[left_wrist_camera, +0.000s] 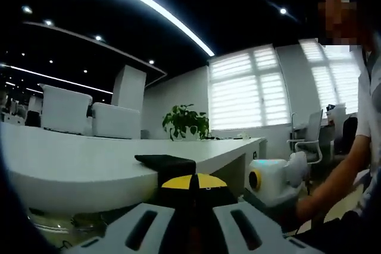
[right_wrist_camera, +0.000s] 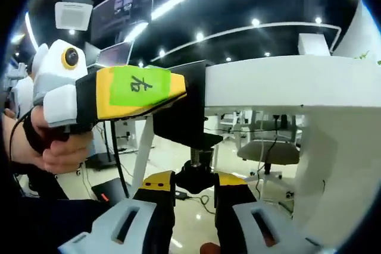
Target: Clamp the fixed fixture on the desktop, loosen the retaining clip, secure it to the edge of the desk, and tighten the retaining clip.
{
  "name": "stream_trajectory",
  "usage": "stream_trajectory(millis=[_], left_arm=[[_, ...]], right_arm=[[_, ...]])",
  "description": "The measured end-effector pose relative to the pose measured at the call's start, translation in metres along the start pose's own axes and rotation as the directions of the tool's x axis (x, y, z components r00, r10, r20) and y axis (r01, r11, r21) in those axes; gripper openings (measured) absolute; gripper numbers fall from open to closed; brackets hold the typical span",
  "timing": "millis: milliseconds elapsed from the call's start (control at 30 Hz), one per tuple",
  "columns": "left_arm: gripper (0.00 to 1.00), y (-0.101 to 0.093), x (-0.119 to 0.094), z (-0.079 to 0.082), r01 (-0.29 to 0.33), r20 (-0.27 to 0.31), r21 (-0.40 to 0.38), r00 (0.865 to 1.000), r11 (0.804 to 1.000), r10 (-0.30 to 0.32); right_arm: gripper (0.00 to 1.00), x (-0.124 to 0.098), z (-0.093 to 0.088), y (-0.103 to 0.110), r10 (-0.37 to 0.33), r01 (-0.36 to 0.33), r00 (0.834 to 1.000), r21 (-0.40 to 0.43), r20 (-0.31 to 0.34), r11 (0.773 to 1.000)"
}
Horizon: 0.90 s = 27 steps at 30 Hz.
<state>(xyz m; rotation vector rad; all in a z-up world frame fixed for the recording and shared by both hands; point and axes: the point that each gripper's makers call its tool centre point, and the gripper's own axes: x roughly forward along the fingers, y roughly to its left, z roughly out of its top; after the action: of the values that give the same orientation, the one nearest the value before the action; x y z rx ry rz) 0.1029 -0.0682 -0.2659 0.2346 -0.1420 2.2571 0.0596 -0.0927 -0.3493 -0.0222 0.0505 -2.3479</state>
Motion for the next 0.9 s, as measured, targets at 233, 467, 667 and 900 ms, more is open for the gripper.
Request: stream_trajectory(millis=[233, 467, 667, 900], left_arm=[[0.02, -0.003, -0.001, 0.0, 0.019, -0.004, -0.003, 1.0, 1.0, -0.019], [0.02, 0.002, -0.003, -0.002, 0.011, -0.008, -0.007, 1.0, 1.0, -0.011], [0.02, 0.001, -0.004, -0.002, 0.017, -0.005, -0.011, 1.0, 1.0, -0.017], [0.02, -0.001, -0.002, 0.007, 0.041, 0.014, -0.007, 0.999, 0.999, -0.041]], right_arm=[[0.24, 0.003, 0.001, 0.0, 0.174, -0.173, 0.984, -0.023, 0.048, 0.985], [0.24, -0.007, -0.002, -0.005, 0.186, -0.185, 0.981, -0.026, 0.048, 0.982], [0.31, -0.015, -0.015, -0.004, 0.055, -0.058, 0.997, -0.079, -0.045, 0.995], [0.41, -0.03, 0.008, 0.008, -0.192, 0.193, 0.978, 0.002, 0.075, 0.981]])
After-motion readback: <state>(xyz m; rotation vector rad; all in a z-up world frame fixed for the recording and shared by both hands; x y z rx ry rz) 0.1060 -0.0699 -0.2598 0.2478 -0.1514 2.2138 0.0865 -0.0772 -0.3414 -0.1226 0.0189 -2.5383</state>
